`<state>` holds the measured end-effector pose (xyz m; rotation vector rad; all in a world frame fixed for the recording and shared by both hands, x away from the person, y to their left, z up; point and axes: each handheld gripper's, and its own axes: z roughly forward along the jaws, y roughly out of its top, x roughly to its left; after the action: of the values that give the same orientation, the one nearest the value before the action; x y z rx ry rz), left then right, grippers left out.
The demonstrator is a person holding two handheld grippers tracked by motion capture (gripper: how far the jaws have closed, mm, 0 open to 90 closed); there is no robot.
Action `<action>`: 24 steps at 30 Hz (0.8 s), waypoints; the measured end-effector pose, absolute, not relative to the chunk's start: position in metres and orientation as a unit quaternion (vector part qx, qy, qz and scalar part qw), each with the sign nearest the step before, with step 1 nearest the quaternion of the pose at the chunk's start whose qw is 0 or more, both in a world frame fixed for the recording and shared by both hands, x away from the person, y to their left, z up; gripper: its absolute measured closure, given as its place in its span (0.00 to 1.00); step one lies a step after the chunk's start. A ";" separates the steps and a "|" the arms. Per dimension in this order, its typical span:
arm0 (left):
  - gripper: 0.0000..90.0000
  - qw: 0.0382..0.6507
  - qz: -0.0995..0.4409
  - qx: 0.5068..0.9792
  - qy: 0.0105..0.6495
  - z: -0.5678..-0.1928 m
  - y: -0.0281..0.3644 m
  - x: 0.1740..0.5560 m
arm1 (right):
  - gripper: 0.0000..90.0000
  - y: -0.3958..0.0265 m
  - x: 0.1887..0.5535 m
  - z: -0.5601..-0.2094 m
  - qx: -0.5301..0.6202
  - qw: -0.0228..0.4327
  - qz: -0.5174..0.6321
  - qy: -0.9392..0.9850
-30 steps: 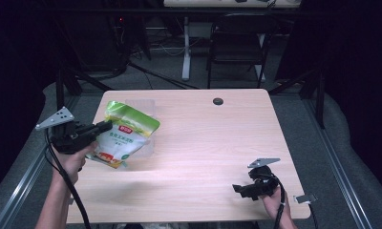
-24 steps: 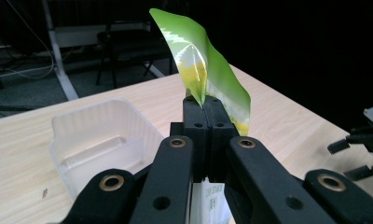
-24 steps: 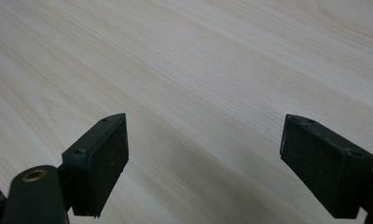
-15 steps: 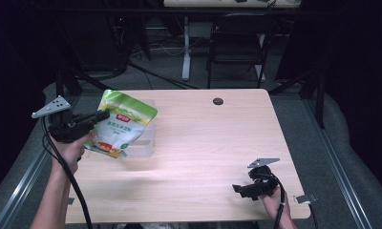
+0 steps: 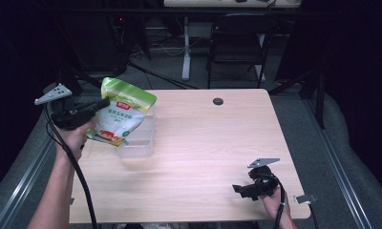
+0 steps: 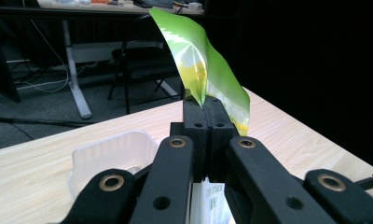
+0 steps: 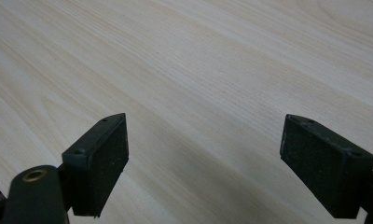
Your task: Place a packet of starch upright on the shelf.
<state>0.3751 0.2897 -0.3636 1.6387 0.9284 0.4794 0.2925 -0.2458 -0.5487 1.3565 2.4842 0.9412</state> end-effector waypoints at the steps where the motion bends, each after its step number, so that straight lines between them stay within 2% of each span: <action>1: 1.00 0.564 0.203 0.696 0.395 -0.364 0.289 0.377 | 0.16 -0.246 0.293 -0.549 0.453 0.079 0.314 0.830; 24: 1.00 0.557 0.209 0.692 0.409 -0.378 0.281 0.401 | 0.16 -0.246 0.293 -0.549 0.451 0.077 0.314 0.832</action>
<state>0.4012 0.2811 -0.3781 1.6334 0.9655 0.4923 0.2928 -0.2457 -0.5489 1.3522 2.4928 0.9418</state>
